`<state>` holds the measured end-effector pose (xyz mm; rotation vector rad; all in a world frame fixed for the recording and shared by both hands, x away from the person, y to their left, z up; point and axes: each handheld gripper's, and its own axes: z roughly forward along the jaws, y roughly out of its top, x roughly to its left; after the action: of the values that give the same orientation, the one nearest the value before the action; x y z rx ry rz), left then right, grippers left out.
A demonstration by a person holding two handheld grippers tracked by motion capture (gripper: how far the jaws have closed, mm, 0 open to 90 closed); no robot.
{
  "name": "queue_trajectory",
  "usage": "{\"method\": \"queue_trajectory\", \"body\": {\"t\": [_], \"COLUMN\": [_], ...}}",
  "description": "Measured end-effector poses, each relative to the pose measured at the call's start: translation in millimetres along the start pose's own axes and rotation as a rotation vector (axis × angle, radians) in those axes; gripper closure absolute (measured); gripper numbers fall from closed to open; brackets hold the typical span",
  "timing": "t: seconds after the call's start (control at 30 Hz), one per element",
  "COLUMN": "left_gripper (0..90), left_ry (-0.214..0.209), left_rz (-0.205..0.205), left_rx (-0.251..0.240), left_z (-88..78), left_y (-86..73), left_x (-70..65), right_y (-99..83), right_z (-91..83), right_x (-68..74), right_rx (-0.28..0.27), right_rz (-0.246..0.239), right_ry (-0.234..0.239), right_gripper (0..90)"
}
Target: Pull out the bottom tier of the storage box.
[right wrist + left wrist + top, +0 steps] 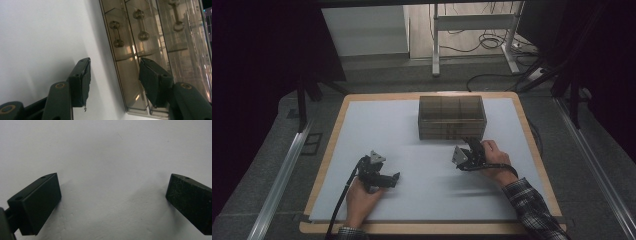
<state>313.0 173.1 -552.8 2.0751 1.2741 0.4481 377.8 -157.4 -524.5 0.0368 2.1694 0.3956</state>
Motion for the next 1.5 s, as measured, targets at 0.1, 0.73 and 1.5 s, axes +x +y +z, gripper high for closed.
{"method": "queue_trajectory", "body": {"t": [0.1, 0.73, 1.5], "left_gripper": [0.0, 0.0, 0.0], "left_ry": [0.000, 0.000, 0.001], "left_rz": [0.000, -0.001, 0.000], "left_rx": [0.000, -0.001, -0.001], "left_z": [0.0, 0.0, 0.0], "left_y": [0.0, 0.0, -0.1], "left_x": [0.0, -0.1, -0.2], "right_y": [3.5, 20.8, 28.2], "right_z": [3.9, 33.7, 46.5], "right_x": [1.4, 16.0, 25.0], "right_rx": [0.004, 0.091, 0.137], "right_rz": [-0.029, -0.245, -0.309], "right_ry": [-0.019, -0.111, -0.218], "right_gripper": [43.5, 61.8, 80.0]}}
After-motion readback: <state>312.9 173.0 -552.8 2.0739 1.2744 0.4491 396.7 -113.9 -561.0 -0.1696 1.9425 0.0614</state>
